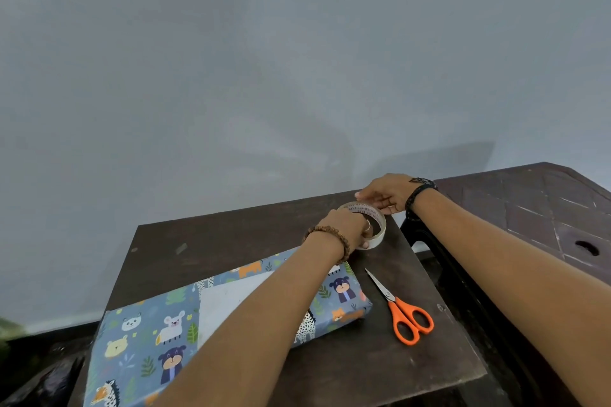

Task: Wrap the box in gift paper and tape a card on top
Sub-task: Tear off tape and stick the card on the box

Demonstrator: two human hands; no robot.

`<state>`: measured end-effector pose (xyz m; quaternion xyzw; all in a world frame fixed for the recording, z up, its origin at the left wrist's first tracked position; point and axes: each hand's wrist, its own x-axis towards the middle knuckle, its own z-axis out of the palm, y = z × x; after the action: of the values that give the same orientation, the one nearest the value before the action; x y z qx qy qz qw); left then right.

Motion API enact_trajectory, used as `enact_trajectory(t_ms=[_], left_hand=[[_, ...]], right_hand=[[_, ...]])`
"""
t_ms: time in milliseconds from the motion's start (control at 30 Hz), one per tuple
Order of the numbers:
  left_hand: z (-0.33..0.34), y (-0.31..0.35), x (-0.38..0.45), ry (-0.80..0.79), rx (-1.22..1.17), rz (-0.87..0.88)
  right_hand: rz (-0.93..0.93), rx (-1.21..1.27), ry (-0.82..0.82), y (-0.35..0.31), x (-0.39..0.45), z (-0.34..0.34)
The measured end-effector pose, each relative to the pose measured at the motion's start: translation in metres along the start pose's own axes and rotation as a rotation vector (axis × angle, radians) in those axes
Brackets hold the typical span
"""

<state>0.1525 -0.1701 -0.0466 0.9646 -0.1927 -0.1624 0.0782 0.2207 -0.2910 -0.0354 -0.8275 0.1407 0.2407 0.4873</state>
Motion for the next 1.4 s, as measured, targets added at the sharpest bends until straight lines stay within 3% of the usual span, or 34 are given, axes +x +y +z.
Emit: enact_trajectory(t_ms=[133, 200, 333, 433, 500, 567, 633, 700, 833, 933, 1133, 1267, 1400], left_hand=[[0.004, -0.001, 0.0, 0.004, 0.0, 0.01], [0.005, 0.0, 0.001, 0.005, -0.002, 0.009], [-0.001, -0.001, -0.002, -0.051, -0.026, 0.009], [-0.015, -0.004, -0.018, -0.119, -0.341, 0.03], [-0.027, -0.005, -0.04, 0.024, -0.605, 0.035], [-0.036, -0.007, -0.068, 0.189, -0.672, 0.044], [-0.038, -0.013, -0.101, 0.212, -0.563, 0.046], [-0.031, -0.022, -0.131, 0.129, -0.382, 0.005], [-0.005, -0.046, -0.174, -0.033, -0.032, -0.255], [0.009, -0.061, -0.191, -0.055, -0.066, -0.282], [0.014, -0.056, -0.198, 0.086, -0.01, -0.263], [0.009, -0.05, -0.197, 0.213, -0.157, -0.25], [0.002, -0.047, -0.202, 0.51, -0.243, -0.303]], right_hand=[[-0.086, -0.058, 0.35, 0.012, 0.02, 0.002], [-0.121, 0.116, 0.477, 0.016, 0.023, 0.0], [-0.186, 0.644, 0.297, 0.006, -0.005, 0.001], [-0.219, 0.845, 0.145, -0.002, -0.043, 0.008], [-0.249, 0.938, 0.107, -0.001, -0.067, 0.015], [-0.274, 1.006, 0.092, 0.007, -0.092, 0.023], [-0.272, 1.024, 0.087, 0.017, -0.113, 0.036], [-0.248, 1.029, 0.06, 0.027, -0.131, 0.052], [-0.178, 1.017, 0.033, 0.038, -0.163, 0.083], [-0.161, 0.978, 0.021, 0.037, -0.181, 0.099], [-0.167, 0.893, 0.049, 0.034, -0.202, 0.109], [-0.181, 0.88, 0.06, 0.037, -0.209, 0.106], [-0.192, 0.882, 0.082, 0.039, -0.211, 0.102]])
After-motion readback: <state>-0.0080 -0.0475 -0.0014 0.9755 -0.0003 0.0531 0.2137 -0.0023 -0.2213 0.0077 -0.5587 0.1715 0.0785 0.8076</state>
